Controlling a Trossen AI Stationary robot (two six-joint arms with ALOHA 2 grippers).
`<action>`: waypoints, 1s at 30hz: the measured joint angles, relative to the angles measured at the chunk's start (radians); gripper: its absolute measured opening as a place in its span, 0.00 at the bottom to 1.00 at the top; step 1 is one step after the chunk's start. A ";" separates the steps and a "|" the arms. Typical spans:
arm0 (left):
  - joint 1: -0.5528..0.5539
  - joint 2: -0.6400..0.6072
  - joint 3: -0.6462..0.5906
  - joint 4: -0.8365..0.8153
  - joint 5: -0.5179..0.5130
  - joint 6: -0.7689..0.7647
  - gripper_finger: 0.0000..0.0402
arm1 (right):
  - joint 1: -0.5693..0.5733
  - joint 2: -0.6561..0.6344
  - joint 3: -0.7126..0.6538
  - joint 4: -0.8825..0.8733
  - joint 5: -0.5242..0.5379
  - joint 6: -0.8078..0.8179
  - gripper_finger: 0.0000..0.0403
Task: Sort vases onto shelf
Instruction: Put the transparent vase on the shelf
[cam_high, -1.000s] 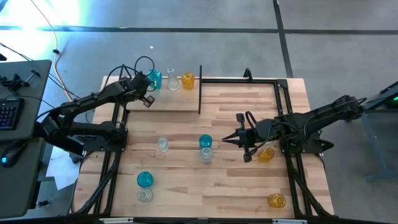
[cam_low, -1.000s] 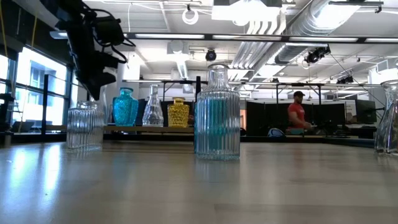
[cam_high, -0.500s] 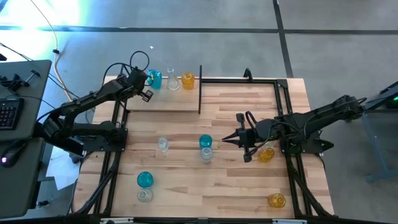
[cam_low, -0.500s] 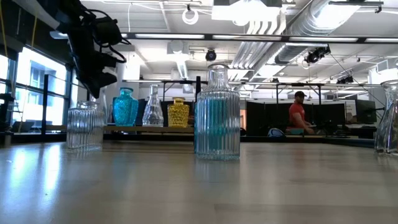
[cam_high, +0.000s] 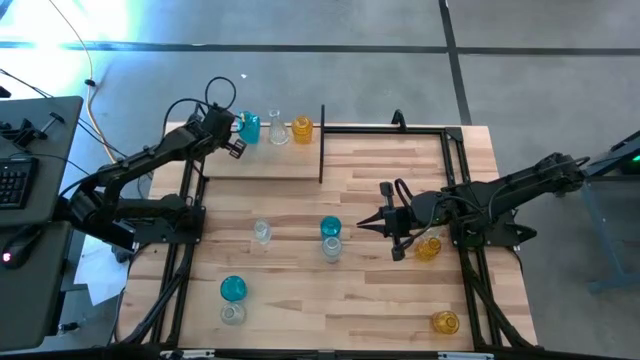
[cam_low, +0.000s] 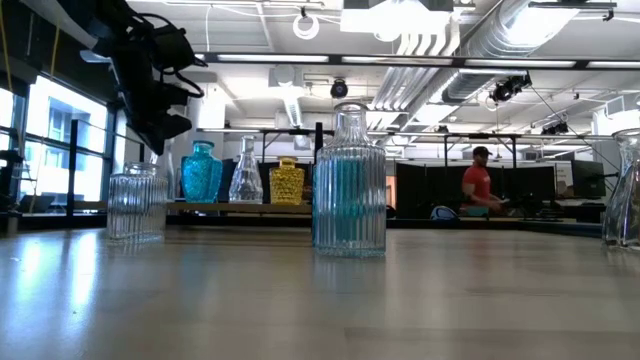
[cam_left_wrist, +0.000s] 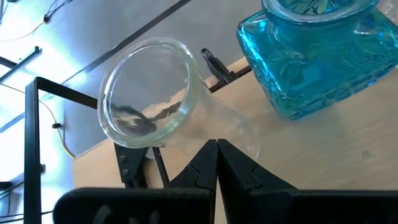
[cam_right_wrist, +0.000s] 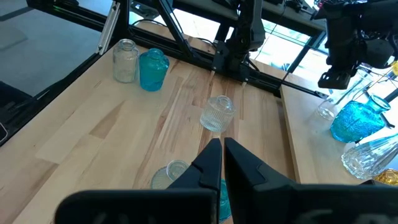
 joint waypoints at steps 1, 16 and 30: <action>0.000 0.000 0.000 0.000 0.000 0.000 0.00 | 0.000 0.000 0.000 0.000 0.000 0.000 0.00; 0.000 0.000 0.000 0.047 -0.017 -0.038 0.00 | 0.000 0.000 0.000 0.000 0.000 0.009 0.00; -0.001 -0.002 0.000 0.046 -0.026 -0.057 0.00 | 0.000 0.000 0.000 0.000 0.000 0.008 0.00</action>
